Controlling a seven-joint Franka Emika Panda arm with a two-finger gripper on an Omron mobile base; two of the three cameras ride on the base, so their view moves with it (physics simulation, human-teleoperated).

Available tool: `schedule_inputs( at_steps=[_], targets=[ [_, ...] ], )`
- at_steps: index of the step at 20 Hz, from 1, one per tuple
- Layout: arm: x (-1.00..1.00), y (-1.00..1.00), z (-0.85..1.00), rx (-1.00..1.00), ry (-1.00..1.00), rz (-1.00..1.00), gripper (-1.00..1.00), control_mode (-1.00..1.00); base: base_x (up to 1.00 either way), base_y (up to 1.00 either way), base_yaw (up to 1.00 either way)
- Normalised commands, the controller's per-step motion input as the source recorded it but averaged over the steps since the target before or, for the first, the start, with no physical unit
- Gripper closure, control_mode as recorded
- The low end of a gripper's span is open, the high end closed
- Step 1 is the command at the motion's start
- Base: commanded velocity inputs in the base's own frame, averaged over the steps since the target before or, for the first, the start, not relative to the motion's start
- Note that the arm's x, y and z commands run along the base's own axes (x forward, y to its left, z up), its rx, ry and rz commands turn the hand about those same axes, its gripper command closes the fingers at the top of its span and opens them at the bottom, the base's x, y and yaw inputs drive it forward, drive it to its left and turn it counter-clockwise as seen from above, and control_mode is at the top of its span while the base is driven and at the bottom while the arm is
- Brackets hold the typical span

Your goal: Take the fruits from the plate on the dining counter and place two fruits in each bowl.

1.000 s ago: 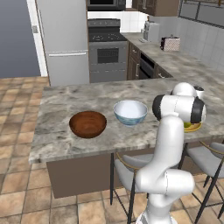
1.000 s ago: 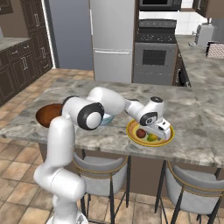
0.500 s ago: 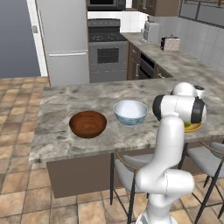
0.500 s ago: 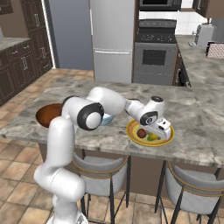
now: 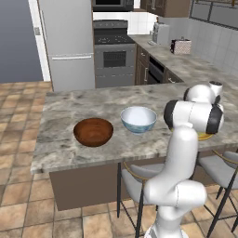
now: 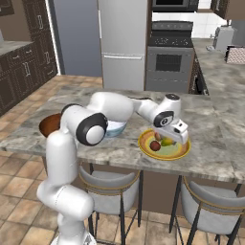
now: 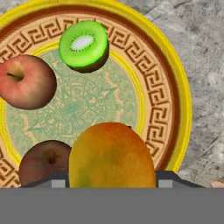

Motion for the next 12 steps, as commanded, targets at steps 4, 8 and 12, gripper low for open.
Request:
schedule_inputs(
  at_steps=[4,8,12],
  targets=[
    [-0.13,0.66,0.63,0.00,0.00,0.00,1.00,-1.00,0.00,0.00,0.00],
    [-0.03,0.85,0.59,0.00,0.00,0.00,1.00,-1.00,0.00,0.00,0.00],
    [0.00,1.00,0.37,0.00,0.00,0.00,1.00,-1.00,0.00,0.00,0.00]
  ],
)
